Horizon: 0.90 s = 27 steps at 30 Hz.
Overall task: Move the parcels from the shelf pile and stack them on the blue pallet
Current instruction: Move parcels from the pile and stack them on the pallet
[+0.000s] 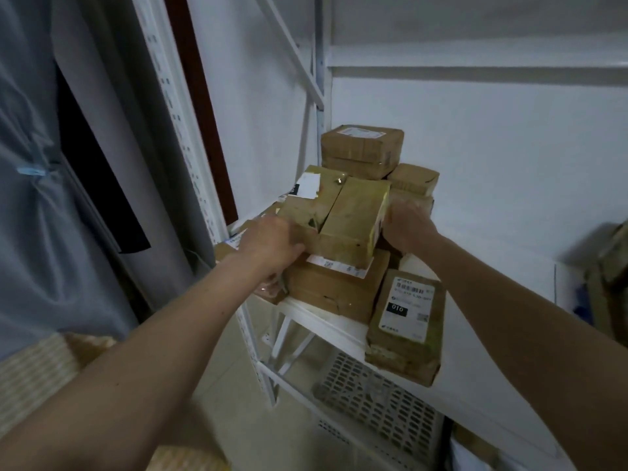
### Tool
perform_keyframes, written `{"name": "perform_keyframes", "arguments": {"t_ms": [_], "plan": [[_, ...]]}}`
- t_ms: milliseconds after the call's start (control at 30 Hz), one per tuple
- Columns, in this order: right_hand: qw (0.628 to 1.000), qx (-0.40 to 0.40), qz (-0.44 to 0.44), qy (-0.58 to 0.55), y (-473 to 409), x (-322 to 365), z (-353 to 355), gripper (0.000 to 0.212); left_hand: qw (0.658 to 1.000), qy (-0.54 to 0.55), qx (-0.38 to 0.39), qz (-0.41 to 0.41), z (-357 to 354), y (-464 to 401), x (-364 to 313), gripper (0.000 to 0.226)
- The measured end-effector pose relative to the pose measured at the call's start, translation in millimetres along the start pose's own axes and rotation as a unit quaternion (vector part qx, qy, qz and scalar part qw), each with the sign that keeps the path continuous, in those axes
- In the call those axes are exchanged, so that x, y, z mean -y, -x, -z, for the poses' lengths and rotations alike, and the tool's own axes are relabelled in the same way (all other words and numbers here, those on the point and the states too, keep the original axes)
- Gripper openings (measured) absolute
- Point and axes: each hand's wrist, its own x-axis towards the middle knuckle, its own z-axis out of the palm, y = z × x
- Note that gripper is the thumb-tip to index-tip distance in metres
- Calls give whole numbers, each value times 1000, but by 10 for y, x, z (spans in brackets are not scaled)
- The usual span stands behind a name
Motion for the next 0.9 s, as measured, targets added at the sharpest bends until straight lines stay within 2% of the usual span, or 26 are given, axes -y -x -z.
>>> {"name": "perform_keyframes", "arguments": {"t_ms": [100,200,333,500,667,767,900], "plan": [[999,-18,-41,2,-179,-284,118,16,994,70,-54,-58,44,-302,-344,43],[998,4,-65,14,-344,-577,190,26,987,99,-43,-122,-1,-619,-737,44],[996,71,-36,37,-492,-936,162,28,978,78,16,-192,-180,-962,-1233,34],[972,228,-23,52,-471,-1225,-60,35,959,37,145,-240,-495,-996,-1659,19],[953,292,-70,46,-337,-1388,-296,48,929,-91,260,-248,-735,-847,-1813,30],[951,298,-75,24,-233,-1400,-329,49,918,-120,303,-226,-816,-729,-1794,43],[952,294,-89,0,-116,-1379,-352,47,910,-113,358,-176,-895,-533,-1679,41]]}}
